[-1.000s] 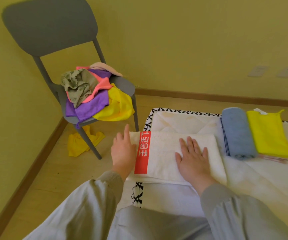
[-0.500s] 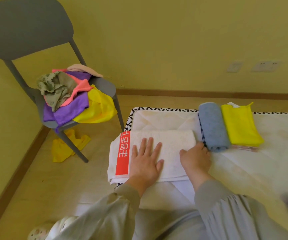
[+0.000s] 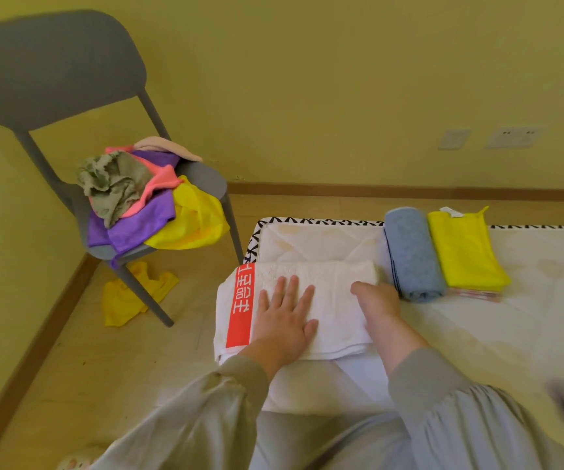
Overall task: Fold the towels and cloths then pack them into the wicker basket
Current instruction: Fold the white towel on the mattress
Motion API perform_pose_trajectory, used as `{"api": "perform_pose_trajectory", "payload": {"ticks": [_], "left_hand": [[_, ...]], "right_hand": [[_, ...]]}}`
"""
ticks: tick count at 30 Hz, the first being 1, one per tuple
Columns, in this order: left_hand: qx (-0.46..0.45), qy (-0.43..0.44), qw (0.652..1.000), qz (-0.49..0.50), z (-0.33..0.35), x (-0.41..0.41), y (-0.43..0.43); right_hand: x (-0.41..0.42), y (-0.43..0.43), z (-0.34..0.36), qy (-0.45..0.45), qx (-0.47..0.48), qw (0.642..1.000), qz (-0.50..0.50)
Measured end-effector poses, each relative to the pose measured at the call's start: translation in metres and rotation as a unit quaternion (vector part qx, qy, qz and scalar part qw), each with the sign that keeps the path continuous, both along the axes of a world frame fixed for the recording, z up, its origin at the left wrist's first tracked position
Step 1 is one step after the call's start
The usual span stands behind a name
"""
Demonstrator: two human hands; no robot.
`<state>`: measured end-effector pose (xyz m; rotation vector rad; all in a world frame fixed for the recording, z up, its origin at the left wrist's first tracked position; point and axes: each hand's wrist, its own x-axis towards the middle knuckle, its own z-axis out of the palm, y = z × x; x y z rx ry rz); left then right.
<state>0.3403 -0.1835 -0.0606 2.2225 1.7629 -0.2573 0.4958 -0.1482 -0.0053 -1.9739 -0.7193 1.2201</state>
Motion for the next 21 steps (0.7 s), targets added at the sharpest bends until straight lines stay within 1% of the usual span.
{"api": "perform_pose_trajectory", "payload": {"ticks": [2, 3, 5, 6, 7, 9, 10, 11, 14, 17, 19, 21], "left_hand": [[-0.037, -0.040, 0.998, 0.014, 0.011, -0.001, 0.004], [-0.054, -0.078, 0.995, 0.034, 0.018, -0.002, 0.006], [-0.051, -0.184, 0.977, 0.100, 0.037, -0.008, 0.011], [-0.038, -0.249, 0.958, 0.140, 0.048, -0.014, 0.015], [-0.026, -0.315, 0.931, 0.181, 0.064, -0.020, 0.017], [-0.024, -0.447, 0.861, 0.241, 0.095, -0.037, 0.021], [-0.037, -0.498, 0.828, 0.255, 0.113, -0.047, 0.021], [-0.048, -0.526, 0.811, 0.253, 0.128, -0.057, 0.022], [-0.033, -0.553, 0.808, 0.200, 0.174, -0.088, 0.018], [-0.009, -0.581, 0.799, 0.157, 0.223, -0.113, -0.001], [0.004, -0.578, 0.806, 0.128, 0.245, -0.122, -0.014], [0.041, -0.572, 0.806, 0.147, 0.263, -0.129, -0.029]], "right_hand": [[-0.006, -0.001, 0.010, -0.031, 0.044, 0.998, 0.040], [-0.010, -0.002, 0.018, -0.047, 0.071, 0.994, 0.072], [-0.020, -0.004, 0.037, -0.066, 0.122, 0.980, 0.145], [-0.024, -0.005, 0.048, -0.072, 0.143, 0.970, 0.181], [-0.029, -0.006, 0.060, -0.077, 0.164, 0.960, 0.214], [-0.039, -0.008, 0.087, -0.075, 0.199, 0.940, 0.267], [-0.045, -0.010, 0.101, -0.072, 0.217, 0.929, 0.292], [-0.049, -0.011, 0.113, -0.069, 0.230, 0.919, 0.313], [-0.067, -0.018, 0.149, -0.070, 0.266, 0.883, 0.381], [-0.084, -0.030, 0.189, -0.101, 0.293, 0.849, 0.428], [-0.091, -0.037, 0.212, -0.104, 0.309, 0.834, 0.446], [-0.097, -0.047, 0.236, -0.114, 0.328, 0.821, 0.453]]}}
